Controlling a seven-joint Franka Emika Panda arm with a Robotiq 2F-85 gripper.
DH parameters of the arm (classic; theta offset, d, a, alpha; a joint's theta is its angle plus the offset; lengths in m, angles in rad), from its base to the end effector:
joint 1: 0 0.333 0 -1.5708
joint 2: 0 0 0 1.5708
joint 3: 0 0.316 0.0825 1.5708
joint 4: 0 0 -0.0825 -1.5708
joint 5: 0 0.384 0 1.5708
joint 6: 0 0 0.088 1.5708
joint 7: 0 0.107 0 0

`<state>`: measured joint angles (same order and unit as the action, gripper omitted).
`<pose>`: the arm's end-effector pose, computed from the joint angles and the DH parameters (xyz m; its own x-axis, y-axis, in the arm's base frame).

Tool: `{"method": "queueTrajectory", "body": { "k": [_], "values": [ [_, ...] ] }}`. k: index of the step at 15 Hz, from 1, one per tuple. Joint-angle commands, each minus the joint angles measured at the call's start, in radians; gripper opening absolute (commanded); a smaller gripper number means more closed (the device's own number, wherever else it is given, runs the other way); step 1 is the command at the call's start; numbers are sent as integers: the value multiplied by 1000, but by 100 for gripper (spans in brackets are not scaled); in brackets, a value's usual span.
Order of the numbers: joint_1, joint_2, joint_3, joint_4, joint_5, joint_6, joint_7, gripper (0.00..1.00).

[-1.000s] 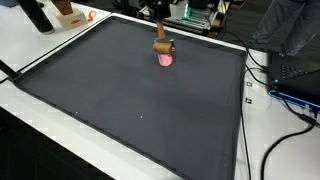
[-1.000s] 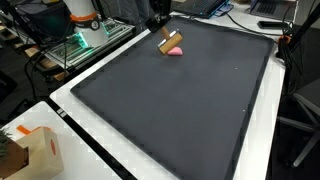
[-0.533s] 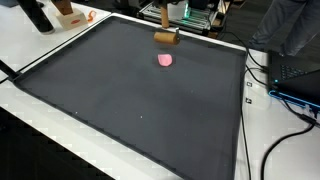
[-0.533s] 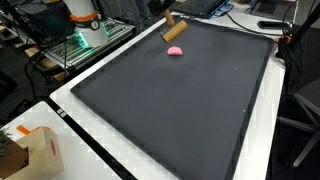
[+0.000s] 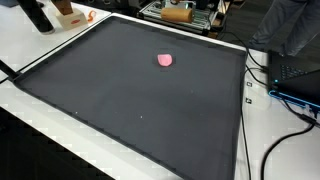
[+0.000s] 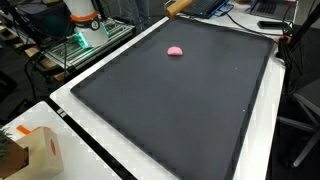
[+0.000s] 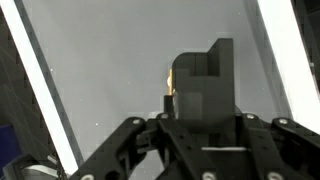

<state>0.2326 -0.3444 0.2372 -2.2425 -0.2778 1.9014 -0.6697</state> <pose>0.4084 0.1936 0.5059 0.3637 0.9035 -0.2267 0.9188 -0.3078 0.2470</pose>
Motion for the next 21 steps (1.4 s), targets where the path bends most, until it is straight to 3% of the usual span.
{"method": "queueTrajectory", "body": {
  "k": [1,7,8,21],
  "values": [
    [23,5,-17,10,-8,-10,6,48],
    [21,21,-17,13,-11,-11,6,48],
    [21,21,-17,14,-12,-11,6,23],
    [13,177,-7,36,-130,236,-11,23]
  ]
}}
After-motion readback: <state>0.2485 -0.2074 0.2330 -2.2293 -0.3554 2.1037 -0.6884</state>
